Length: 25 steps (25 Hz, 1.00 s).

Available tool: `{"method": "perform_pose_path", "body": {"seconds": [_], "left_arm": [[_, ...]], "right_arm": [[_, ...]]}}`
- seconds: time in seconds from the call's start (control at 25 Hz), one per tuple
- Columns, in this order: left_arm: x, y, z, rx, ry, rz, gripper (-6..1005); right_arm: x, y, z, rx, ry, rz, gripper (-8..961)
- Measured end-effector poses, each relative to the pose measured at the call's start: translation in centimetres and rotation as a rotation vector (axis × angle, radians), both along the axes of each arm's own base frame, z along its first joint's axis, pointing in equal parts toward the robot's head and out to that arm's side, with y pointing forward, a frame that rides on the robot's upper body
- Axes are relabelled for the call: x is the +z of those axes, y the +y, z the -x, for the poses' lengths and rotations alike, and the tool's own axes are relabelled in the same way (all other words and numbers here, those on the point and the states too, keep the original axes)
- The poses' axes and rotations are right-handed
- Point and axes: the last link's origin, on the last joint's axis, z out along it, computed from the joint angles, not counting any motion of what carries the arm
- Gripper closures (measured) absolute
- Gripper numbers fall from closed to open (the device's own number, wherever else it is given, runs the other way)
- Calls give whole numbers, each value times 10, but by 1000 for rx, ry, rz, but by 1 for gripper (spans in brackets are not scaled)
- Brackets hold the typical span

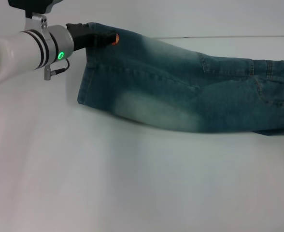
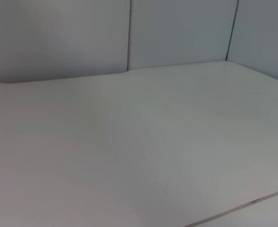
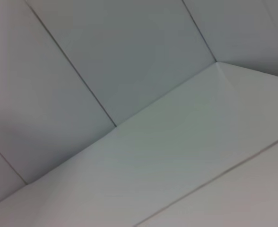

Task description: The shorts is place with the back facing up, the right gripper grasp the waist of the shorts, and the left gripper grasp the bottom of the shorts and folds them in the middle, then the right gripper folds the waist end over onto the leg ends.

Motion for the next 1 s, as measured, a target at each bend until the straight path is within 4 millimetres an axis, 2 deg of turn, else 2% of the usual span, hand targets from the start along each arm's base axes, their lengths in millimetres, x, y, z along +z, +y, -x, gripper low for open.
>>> {"method": "perform_pose_path", "body": {"seconds": [0.2,0.28,0.44,0.64,0.84,1.0], "left_arm": [[2,1,-3,-17,15,-1,419],[1,1,-3,-20,22,3,342],[-1,-1,-1,-26,43,16,189],[-4,-6,3,-32,69,50,176],[-4,-14,17,-37,120,75,180],[7,-23,26,-36,95,75,185]], "right_arm": [[3,-15,-9,-5,7,-8,302],[4,-20,-10,2,12,-12,218],[4,-26,-13,1,15,-12,166],[5,-31,-14,8,18,-14,153],[5,-32,-14,13,18,-9,153],[5,-32,-14,16,18,-9,152]]}}
